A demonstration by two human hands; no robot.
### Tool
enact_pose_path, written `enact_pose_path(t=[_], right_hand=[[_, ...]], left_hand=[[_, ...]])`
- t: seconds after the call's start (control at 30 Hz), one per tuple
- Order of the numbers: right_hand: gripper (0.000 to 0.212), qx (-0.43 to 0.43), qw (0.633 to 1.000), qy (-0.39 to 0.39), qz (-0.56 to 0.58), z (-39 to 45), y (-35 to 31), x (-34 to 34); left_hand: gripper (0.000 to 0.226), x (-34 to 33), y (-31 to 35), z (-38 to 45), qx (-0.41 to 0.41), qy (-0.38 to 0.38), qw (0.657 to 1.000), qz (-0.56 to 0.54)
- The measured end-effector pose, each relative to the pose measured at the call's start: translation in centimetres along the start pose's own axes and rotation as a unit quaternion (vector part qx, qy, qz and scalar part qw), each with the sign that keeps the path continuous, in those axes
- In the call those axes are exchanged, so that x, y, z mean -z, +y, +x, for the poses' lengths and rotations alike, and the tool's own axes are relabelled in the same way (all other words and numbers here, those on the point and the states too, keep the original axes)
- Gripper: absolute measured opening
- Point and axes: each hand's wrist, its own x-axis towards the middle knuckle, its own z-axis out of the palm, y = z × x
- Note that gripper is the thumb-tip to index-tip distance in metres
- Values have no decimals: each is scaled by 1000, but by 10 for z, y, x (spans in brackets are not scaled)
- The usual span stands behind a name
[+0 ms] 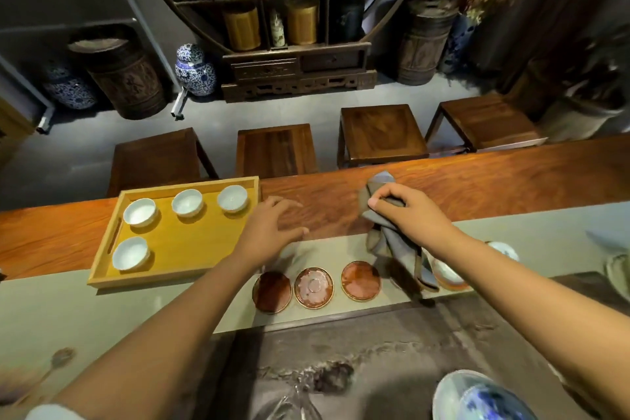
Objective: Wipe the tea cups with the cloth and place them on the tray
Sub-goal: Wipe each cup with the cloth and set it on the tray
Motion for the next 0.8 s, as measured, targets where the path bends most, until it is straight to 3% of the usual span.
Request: enact_pose_path(t=[0.43,0.67,0.8], right_hand=[[13,-31,999,39,-4,-20,73,110],[13,-44,998,53,7,-32,110,139],[11,-47,997,57,7,-40,125,151]], left_hand=[[52,-138,112,16,-57,-119,991,-4],[74,-196,140,16,-70,-198,977,46],[82,-217,145,13,-56,-204,975,64]])
